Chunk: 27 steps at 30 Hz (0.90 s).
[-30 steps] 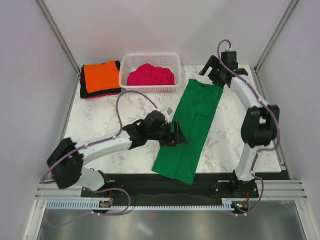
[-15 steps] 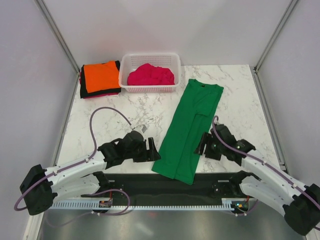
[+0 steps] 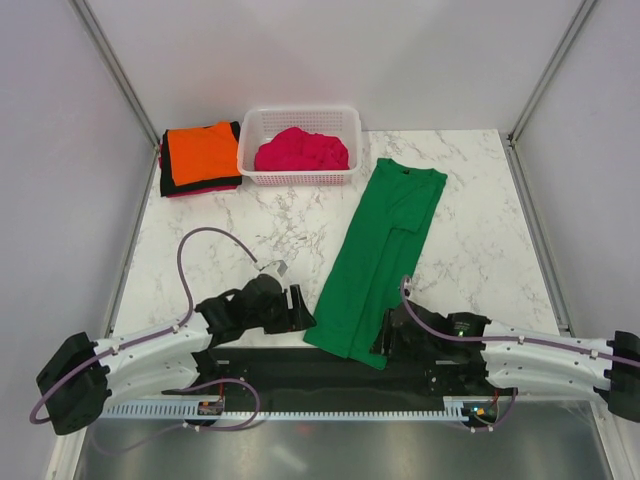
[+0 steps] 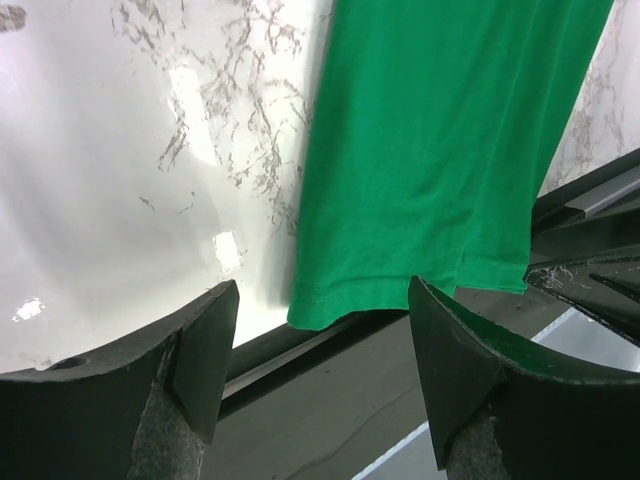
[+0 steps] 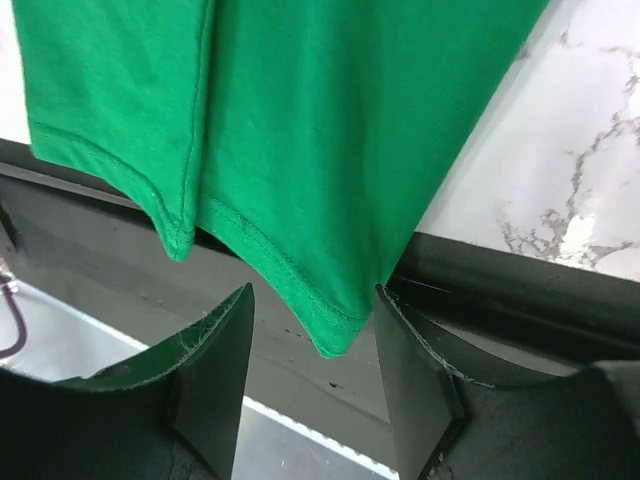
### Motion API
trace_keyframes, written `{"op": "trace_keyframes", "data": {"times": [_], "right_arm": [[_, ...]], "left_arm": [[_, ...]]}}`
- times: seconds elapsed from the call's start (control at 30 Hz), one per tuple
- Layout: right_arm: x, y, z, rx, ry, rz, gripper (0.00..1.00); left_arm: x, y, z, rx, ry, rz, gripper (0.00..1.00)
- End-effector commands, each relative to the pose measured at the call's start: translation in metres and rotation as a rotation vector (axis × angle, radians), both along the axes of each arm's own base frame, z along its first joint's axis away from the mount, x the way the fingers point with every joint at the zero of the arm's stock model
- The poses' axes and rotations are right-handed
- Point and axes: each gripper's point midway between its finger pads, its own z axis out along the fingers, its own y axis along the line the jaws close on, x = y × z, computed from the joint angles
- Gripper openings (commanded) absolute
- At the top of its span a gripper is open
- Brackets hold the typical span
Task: Fold and stack the t-shirts
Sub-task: Fold the tshirt
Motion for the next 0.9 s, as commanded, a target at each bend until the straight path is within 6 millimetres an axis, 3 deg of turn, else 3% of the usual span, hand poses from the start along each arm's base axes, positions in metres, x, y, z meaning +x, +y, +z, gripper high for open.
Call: {"op": "trace_keyframes", "data": {"times": [0.0,0.33,0.57,0.67,0.8,0.83,0.87], "right_arm": [[0.007,0.007,-0.002,0.005,-0.032,-0.086,0.59],[-0.011,0.002,-0.025,-0.034,0.001,-0.078,0.55],[-0.012,0.003,-0.026,-0.026,0.002,-0.077,0.39],[-0.012,0.004,-0.025,-0.025,-0.001,-0.075,0.31],[-0.012,0.008,-0.019,-0.014,-0.008,-0.07,0.1],[-0.012,0.01,-0.014,-0.005,-0.008,-0.071,0.0],[-0.014,0.006,-0.013,-0.025,-0.006,-0.062,0.0]], "left_arm": [[0.001,-0.012,0.001,-0.076,0.008,0.008,0.75],[-0.002,-0.021,-0.011,-0.106,0.038,-0.015,0.64],[-0.003,-0.028,-0.017,-0.125,0.058,-0.028,0.53],[-0.004,-0.03,-0.017,-0.127,0.06,-0.037,0.4],[-0.005,-0.031,-0.015,-0.141,0.056,-0.041,0.07],[-0.008,-0.033,-0.012,-0.158,0.067,-0.052,0.03],[-0.01,-0.034,-0.008,-0.163,0.079,-0.057,0.02]]}}
